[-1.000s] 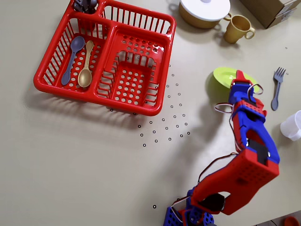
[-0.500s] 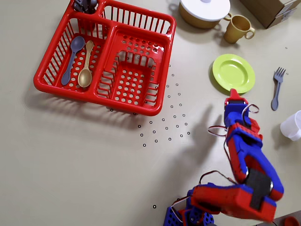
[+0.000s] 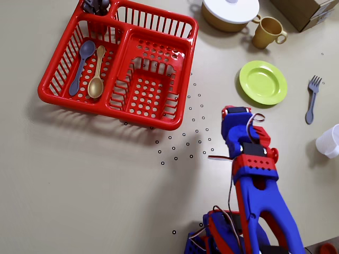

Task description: Grasp the plate, place it on the cross drawn on the table.

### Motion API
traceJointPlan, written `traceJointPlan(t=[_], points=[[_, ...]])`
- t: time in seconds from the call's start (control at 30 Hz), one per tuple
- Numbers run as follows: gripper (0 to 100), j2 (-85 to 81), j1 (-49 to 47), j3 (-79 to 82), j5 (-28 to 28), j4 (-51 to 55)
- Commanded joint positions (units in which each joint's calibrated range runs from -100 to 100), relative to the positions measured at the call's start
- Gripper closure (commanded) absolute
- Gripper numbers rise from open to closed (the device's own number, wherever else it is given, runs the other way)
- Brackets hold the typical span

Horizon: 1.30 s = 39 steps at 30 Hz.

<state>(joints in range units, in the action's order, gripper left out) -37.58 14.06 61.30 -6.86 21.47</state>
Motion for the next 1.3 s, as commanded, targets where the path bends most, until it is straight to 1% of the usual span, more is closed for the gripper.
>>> traceJointPlan(t=[0.0, 0.2, 0.27, 0.5, 0.7, 0.87, 1.27], points=[[100, -4.7, -3.0, -5.2, 6.2, 0.3], [100, -10.4, -8.0, -8.7, 16.1, -0.2], [100, -13.6, -9.3, -8.3, 17.1, 1.2], [100, -27.0, -12.1, -3.7, 14.8, 10.9], [100, -36.4, -12.2, 4.6, 13.1, 16.6], [100, -42.2, -12.6, 12.1, 10.4, 22.4], [100, -58.3, -14.6, 27.5, 10.3, 31.8]])
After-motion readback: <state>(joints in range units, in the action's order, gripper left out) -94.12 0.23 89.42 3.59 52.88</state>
